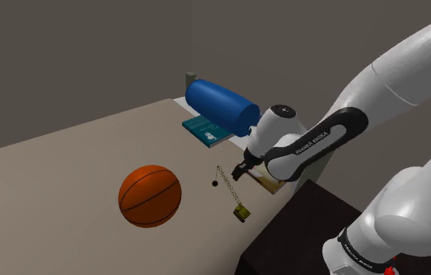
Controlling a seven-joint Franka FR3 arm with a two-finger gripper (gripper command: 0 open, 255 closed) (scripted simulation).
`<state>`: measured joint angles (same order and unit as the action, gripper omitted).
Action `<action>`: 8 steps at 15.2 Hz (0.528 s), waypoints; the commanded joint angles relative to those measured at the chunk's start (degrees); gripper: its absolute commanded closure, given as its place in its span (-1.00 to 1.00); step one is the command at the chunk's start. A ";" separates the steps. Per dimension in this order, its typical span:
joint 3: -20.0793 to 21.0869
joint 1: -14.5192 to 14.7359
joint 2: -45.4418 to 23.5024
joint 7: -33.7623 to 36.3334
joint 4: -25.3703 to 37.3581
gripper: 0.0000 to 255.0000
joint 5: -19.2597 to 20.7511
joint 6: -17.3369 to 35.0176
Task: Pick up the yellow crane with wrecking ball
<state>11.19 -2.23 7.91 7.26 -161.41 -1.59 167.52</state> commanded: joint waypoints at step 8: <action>-16.62 11.85 -23.04 26.89 6.83 -1.00 29.06 16.69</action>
<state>-2.97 7.28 -13.68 33.06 -154.81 26.50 182.81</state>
